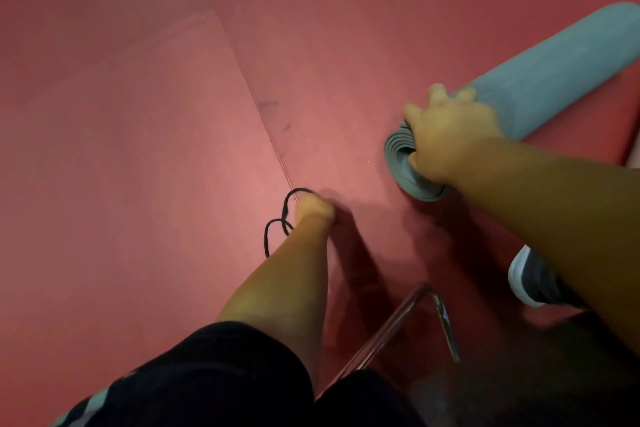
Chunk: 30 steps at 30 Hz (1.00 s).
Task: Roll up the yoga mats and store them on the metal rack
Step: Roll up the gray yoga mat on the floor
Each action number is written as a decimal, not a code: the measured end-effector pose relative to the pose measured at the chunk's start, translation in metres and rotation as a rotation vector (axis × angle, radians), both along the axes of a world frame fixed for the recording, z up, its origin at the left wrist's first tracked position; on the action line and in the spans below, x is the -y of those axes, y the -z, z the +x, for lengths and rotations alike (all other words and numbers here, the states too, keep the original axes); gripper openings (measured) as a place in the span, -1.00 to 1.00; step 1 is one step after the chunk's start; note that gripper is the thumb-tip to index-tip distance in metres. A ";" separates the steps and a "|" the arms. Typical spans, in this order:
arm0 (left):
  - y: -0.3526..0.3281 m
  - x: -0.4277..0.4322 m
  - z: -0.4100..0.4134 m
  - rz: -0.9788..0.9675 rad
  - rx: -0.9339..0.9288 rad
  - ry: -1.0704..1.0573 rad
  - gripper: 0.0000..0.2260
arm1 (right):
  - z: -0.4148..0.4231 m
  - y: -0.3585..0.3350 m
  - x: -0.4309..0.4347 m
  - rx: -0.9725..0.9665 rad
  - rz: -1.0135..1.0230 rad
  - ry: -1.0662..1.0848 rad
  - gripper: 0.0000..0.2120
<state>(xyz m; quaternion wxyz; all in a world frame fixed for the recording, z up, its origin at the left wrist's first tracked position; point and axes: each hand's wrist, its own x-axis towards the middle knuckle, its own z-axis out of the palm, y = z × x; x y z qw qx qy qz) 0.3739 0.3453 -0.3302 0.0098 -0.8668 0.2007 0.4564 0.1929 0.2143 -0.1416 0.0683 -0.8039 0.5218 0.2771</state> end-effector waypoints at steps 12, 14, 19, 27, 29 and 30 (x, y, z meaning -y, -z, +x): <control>-0.140 0.098 -0.059 -0.626 -0.923 -0.635 -0.74 | -0.054 -0.086 0.043 0.388 -0.184 0.400 -0.52; -0.170 0.117 -0.083 -0.662 -0.948 -0.463 -0.79 | -0.083 -0.110 0.049 0.536 -0.262 0.570 -0.49; -0.243 0.158 -0.148 -0.881 -0.903 -0.037 -0.63 | -0.154 -0.146 0.040 0.918 -0.436 0.939 -0.37; -0.374 0.175 -0.298 -1.004 -0.594 0.815 -0.07 | -0.291 -0.202 -0.005 1.243 -0.670 1.308 -0.50; -0.407 0.167 -0.339 -1.030 -0.510 1.028 -0.07 | -0.340 -0.201 -0.017 1.328 -0.697 1.402 -0.51; -0.424 0.160 -0.359 -1.031 -0.469 1.117 -0.06 | -0.361 -0.201 -0.025 1.352 -0.708 1.422 -0.51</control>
